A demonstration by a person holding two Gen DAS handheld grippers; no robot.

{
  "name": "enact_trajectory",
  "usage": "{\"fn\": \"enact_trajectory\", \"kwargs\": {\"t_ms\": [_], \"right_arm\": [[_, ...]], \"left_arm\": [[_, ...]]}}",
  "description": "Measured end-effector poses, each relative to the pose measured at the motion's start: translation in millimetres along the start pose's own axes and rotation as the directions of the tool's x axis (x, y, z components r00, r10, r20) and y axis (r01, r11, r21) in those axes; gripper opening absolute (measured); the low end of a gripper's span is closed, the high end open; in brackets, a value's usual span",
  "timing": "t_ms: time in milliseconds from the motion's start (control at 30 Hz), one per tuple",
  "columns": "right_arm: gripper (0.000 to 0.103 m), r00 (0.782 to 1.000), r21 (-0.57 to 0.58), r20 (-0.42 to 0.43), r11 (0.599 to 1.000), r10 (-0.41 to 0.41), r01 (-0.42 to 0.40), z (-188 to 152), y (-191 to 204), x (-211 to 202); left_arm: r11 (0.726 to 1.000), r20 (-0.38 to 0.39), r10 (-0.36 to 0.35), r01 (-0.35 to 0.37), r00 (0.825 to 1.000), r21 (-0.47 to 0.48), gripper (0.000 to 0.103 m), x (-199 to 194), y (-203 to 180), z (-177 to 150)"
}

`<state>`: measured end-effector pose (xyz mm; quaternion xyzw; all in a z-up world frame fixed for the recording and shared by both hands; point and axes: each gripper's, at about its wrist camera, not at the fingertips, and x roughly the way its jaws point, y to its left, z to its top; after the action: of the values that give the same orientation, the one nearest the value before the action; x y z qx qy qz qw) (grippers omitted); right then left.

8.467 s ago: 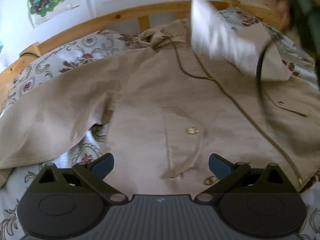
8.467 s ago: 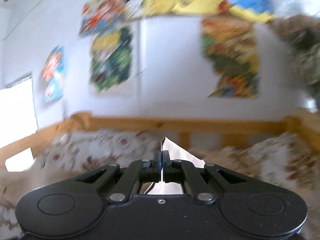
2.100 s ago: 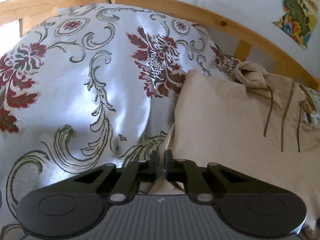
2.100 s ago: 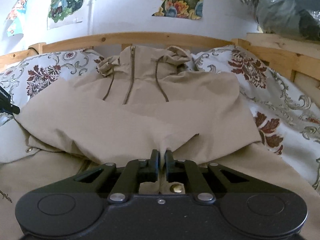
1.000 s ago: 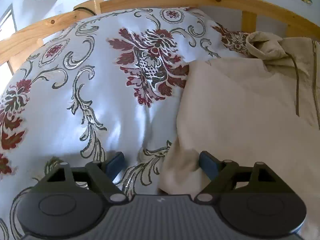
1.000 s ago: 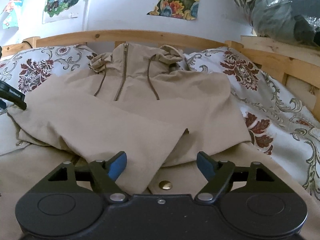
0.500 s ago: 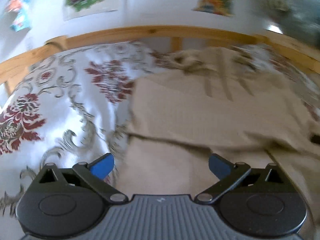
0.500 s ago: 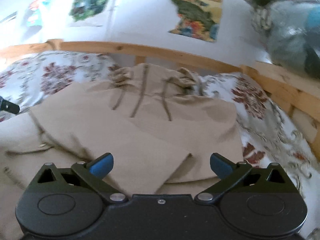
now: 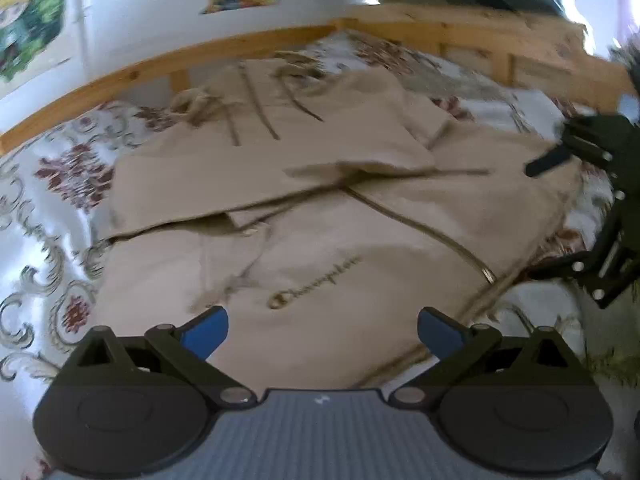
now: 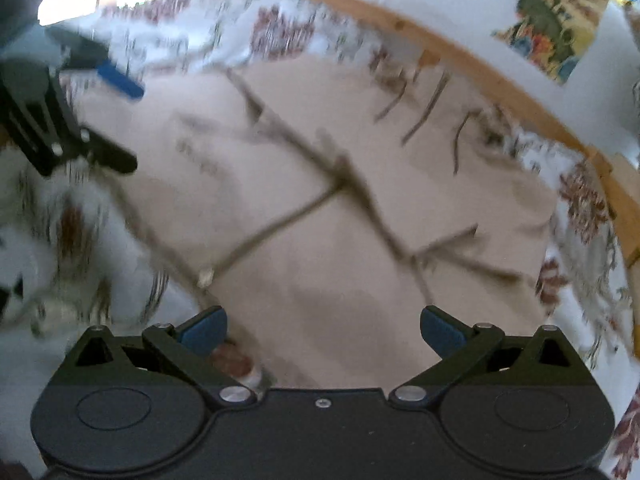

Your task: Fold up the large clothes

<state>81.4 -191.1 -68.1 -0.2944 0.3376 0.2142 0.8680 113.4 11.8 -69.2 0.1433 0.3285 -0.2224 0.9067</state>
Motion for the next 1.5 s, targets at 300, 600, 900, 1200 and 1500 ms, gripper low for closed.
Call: {"fn": "enact_trajectory", "kwargs": {"t_ms": [300, 600, 900, 1200, 1500], "right_arm": [[0.102, 0.994, -0.140, 0.022, 0.984, -0.110, 0.112, -5, 21, 22], [0.072, 0.969, 0.012, 0.219, 0.993, -0.118, 0.118, 7, -3, -5], [0.058, 0.946, 0.093, 0.280, 0.985, -0.163, 0.142, 7, -13, -15], [0.072, 0.987, -0.020, 0.127, 0.995, -0.098, 0.101, -1, -6, 2], [0.070, 0.989, -0.074, -0.054, 0.988, -0.141, 0.137, -20, -26, 7]], "left_arm": [[0.992, -0.049, -0.006, 0.013, 0.999, 0.129, 0.102, 8, -30, -12], [0.964, -0.019, 0.091, -0.083, 0.996, 0.251, 0.096, 10, -54, -7], [0.928, 0.016, 0.310, -0.306, 0.951, 0.211, 0.058, -10, -22, -12], [0.932, -0.061, 0.360, -0.356, 0.931, 0.066, 0.024, -22, 15, -31], [0.930, 0.090, 0.362, -0.351, 0.928, -0.111, 0.006, -48, 37, 7]]}}
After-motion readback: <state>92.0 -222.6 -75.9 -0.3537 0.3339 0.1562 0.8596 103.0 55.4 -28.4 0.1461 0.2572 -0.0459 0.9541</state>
